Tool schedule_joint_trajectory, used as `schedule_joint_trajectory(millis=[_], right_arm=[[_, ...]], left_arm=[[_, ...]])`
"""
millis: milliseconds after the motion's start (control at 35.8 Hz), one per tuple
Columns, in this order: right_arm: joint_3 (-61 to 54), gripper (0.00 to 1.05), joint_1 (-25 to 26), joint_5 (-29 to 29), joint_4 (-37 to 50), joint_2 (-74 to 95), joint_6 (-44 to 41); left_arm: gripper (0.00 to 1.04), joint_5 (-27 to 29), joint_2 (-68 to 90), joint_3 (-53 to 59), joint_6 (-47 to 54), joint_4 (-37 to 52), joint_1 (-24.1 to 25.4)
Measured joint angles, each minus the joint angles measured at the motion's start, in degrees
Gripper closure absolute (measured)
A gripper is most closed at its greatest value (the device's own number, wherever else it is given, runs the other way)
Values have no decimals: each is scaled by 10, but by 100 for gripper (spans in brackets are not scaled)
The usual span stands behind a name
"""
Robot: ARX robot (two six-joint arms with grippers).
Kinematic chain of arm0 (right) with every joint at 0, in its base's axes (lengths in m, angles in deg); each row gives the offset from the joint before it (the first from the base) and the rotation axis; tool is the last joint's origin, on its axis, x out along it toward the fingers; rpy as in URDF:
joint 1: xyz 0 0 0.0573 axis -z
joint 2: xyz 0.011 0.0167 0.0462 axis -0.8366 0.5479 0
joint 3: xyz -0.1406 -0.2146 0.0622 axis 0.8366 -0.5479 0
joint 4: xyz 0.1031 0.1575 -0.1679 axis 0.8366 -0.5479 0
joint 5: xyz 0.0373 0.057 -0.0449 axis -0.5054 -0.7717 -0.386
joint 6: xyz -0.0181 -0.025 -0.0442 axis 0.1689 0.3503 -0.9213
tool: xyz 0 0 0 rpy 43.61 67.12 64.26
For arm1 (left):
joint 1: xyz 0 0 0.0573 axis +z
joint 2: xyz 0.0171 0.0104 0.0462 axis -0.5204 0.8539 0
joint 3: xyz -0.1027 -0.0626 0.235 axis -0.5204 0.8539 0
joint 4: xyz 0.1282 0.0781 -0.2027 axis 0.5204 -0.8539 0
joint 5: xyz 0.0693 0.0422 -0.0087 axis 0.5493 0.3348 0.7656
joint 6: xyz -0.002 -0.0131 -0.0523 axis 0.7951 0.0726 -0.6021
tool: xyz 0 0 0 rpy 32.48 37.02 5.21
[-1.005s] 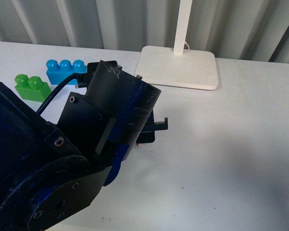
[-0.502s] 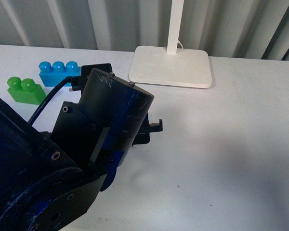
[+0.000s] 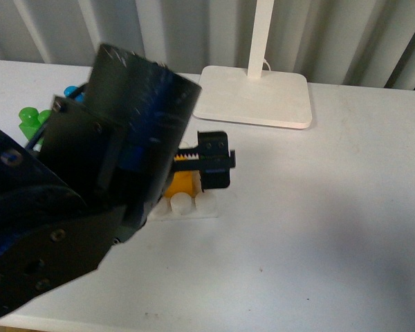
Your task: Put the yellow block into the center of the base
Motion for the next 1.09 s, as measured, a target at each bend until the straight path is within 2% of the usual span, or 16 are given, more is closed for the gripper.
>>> schedule_joint_trajectory(millis=[195,363,391,447,530,586,837,949,1088], right_arm=[[0,9,0,0,0,0,0],[0,9,0,0,0,0,0],[0,9,0,0,0,0,0],[0,9,0,0,0,0,0],[0,9,0,1,0,0,0],[0,9,0,0,0,0,0],[0,9,0,0,0,0,0],[0,9,0,0,0,0,0],[0,9,0,0,0,0,0]], left_arm=[[6,-22,-120,52,2,-9,43],[8,-64,-281,135,21,-22,123],[11,-64,-291,152,36,19,132],[22,-85,-317,215,108,156,165],[33,-100,-349,270,163,246,189],[42,-110,-379,298,189,271,204],[78,-150,-475,357,230,239,240],[101,-169,-539,382,235,202,259],[101,-188,-621,407,239,142,280]])
